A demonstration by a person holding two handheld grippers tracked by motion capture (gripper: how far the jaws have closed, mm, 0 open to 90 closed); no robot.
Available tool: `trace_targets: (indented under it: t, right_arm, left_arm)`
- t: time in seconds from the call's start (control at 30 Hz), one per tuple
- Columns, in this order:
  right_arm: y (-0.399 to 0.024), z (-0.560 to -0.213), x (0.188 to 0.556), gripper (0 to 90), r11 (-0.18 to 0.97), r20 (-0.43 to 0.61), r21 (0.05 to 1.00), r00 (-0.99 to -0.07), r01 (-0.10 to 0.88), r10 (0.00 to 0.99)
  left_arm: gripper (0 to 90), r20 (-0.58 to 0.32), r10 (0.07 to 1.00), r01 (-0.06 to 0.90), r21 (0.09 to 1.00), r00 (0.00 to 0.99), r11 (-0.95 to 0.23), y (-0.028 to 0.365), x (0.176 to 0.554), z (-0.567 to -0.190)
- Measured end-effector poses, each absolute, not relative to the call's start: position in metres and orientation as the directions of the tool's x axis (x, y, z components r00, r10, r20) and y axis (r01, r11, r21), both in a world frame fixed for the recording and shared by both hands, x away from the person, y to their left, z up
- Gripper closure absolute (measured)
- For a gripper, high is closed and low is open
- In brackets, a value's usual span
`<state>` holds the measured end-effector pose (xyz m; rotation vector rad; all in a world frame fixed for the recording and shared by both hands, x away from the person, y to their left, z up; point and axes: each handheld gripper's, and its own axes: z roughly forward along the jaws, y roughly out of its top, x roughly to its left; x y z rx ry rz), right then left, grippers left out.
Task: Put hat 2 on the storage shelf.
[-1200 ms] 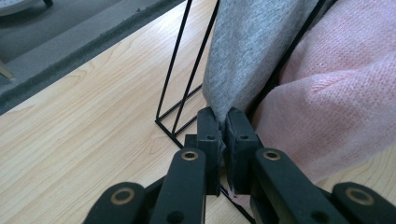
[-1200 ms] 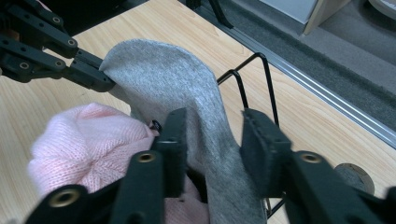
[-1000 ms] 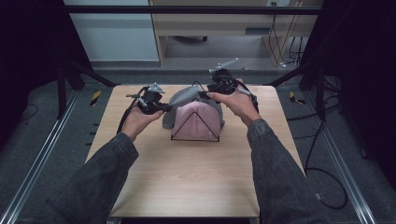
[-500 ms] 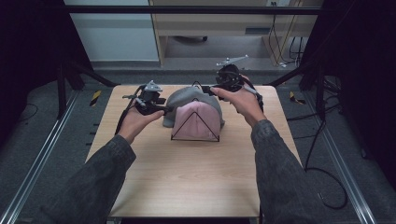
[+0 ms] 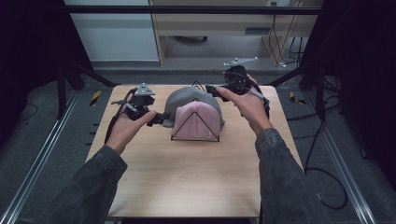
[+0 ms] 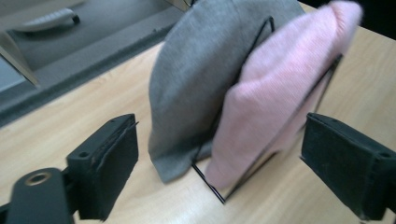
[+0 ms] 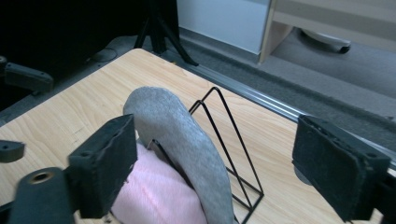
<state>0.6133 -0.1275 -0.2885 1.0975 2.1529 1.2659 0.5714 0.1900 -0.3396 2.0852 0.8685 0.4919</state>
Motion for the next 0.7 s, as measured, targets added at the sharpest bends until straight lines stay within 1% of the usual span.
trace_targets:
  t: [0.1,0.33,0.47,0.7]
  right_arm:
    - [-0.132,-0.29,0.602,10.3,0.276,0.035,0.863,-0.595,0.424,0.803]
    - [-0.147,-0.296,0.59,7.7,0.278,0.016,0.867,-0.581,0.414,0.814]
    - [-0.155,-0.302,0.581,10.3,0.286,-0.008,0.864,-0.557,0.414,0.83]
    - [-0.172,-0.318,0.548,14.2,0.272,-0.022,0.869,-0.516,0.414,0.856]
  left_arm:
    - [8.8,0.039,0.726,0.413,0.801,0.686,-0.434,0.192,0.567,-0.342]
    - [6.8,0.043,0.731,0.418,0.797,0.681,-0.437,0.196,0.564,-0.345]
    - [6.8,0.049,0.743,0.425,0.794,0.667,-0.434,0.203,0.555,-0.348]
    - [6.4,0.052,0.759,0.451,0.777,0.649,-0.439,0.226,0.527,-0.366]
